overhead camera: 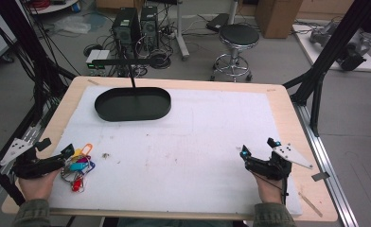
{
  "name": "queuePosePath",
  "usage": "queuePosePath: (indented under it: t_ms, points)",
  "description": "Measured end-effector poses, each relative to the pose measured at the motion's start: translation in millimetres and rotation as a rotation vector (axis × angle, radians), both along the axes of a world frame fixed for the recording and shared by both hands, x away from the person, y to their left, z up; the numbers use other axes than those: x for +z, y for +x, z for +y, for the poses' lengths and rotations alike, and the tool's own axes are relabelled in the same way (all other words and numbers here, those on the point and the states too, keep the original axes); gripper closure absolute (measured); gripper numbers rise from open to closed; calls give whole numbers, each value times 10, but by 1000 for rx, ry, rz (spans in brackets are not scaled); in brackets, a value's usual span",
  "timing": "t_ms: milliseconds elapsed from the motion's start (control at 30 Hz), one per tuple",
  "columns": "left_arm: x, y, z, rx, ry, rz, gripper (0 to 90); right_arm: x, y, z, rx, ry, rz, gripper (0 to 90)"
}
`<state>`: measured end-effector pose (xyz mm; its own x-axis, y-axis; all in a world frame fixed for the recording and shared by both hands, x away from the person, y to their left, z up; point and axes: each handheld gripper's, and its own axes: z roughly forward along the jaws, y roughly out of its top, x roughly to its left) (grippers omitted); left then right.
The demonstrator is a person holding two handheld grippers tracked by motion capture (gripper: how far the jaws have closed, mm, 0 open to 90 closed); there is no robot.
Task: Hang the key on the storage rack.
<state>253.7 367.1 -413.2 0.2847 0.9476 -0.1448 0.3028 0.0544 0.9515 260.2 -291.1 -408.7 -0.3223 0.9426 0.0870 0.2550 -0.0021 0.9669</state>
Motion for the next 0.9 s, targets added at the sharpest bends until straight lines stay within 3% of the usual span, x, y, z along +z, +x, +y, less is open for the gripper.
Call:
queuePosePath:
  t_ms: [467,900]
  points:
    - [13,61,-91,-58,15,55,60,0,-1,-9,5,2,5,4]
    - [-18,137,-191,-75,109,108,60,-4,4,-2,11,3,15,4]
